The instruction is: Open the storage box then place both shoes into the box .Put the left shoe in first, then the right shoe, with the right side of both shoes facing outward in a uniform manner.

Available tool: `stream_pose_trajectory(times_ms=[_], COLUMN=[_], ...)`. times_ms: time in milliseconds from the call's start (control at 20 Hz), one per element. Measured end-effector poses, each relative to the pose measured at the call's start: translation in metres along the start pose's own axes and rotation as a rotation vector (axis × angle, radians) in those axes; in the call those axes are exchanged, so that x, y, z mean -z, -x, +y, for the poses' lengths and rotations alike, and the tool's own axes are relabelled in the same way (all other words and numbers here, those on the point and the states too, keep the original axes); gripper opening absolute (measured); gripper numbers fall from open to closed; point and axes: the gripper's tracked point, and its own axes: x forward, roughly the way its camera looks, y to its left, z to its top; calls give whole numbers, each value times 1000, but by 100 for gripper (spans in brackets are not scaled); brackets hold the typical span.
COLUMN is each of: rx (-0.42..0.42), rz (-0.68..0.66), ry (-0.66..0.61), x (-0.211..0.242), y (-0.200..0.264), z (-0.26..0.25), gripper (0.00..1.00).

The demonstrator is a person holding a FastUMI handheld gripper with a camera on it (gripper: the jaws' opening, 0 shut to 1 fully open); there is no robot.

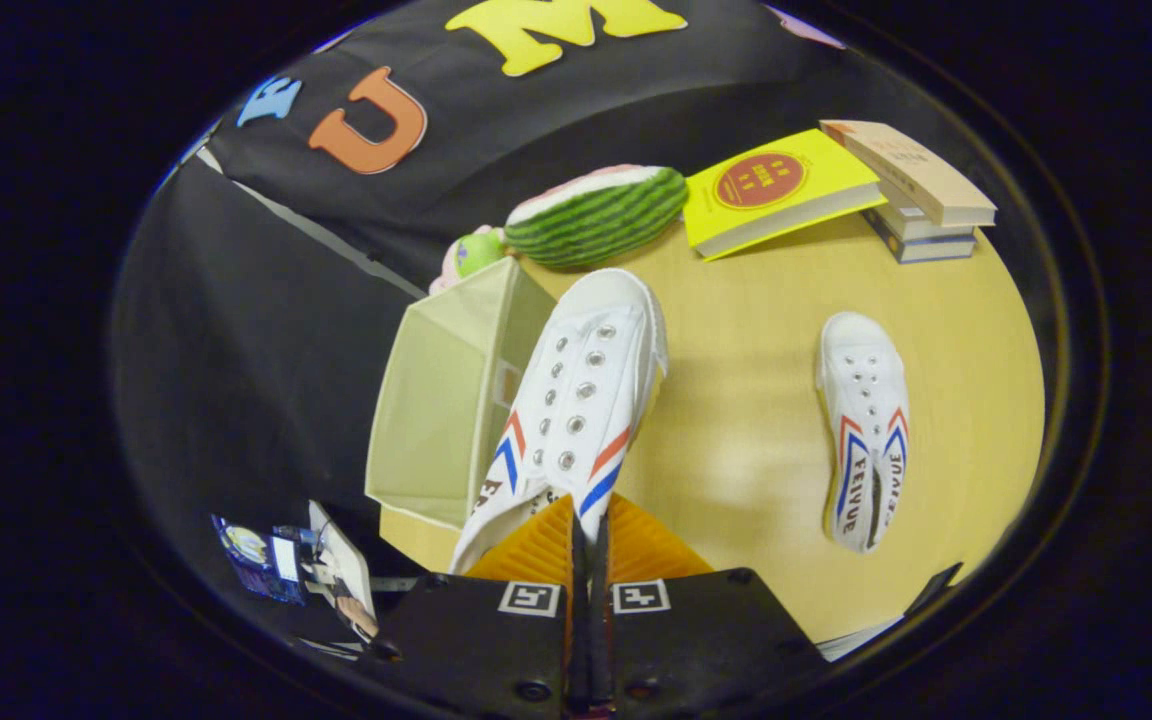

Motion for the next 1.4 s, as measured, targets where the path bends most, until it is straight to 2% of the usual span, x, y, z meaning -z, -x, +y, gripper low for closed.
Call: stream_pose_trajectory(times_ms=[250,500,750,900,1100,1150,1200,1250,1350,1400], rx=[-58,-47,-29,2,-12,-39,-86,-66,23,60], rz=[-42,-86,-148,-126,-123,-107,-90,-54,-80,-104], ry=[29,124,156,141,92,88,88,107,210,266], x=[-6,-13,-23,-12,-12,-7,1,5,-1,-7], y=[-11,-63,-122,-149,-171,-173,-179,-171,-159,-149], z=[76,127,151,147,151,154,164,160,142,138], gripper=[6,6,6,6,6,7,15,44,100,100])
